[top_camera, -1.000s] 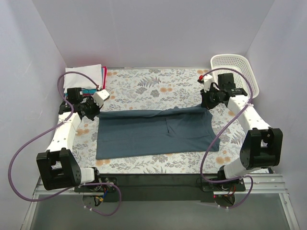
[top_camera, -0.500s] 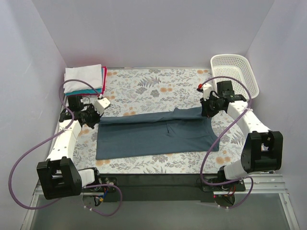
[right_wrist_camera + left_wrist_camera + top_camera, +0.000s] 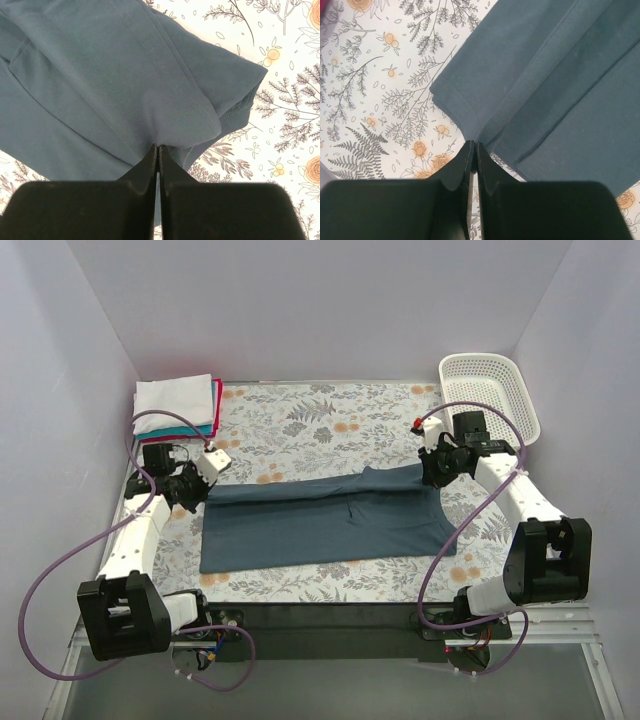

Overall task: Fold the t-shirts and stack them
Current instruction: Fold the tshirt

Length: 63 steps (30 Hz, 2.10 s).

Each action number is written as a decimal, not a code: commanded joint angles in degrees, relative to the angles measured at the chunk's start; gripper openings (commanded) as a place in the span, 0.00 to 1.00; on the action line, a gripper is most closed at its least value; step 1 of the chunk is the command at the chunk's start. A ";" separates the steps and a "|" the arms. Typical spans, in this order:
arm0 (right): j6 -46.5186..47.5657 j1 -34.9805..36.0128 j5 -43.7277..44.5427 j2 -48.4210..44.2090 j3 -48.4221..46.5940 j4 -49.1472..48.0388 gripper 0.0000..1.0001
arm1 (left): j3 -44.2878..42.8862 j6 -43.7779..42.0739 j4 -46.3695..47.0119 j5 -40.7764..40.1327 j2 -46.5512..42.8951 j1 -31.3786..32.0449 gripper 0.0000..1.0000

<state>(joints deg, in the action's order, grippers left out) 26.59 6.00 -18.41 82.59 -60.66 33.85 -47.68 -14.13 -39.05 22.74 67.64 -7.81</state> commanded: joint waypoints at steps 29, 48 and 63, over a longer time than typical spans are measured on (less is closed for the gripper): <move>4.52 -0.55 0.05 6.97 7.32 0.69 0.08 | 10.06 -1.69 2.93 -2.26 3.91 -0.54 0.09; -1.27 -1.60 -9.54 8.99 -7.80 9.67 0.46 | -10.59 15.61 -5.70 18.13 10.14 4.99 0.43; -2.42 -1.78 -7.87 14.45 -5.70 8.08 0.42 | -1.72 30.22 9.08 9.08 19.11 23.45 0.27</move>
<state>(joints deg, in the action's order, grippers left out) 23.79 4.51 -25.67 98.35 -67.64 41.82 -51.09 14.26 -32.03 32.73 87.15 13.39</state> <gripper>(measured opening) 0.425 0.277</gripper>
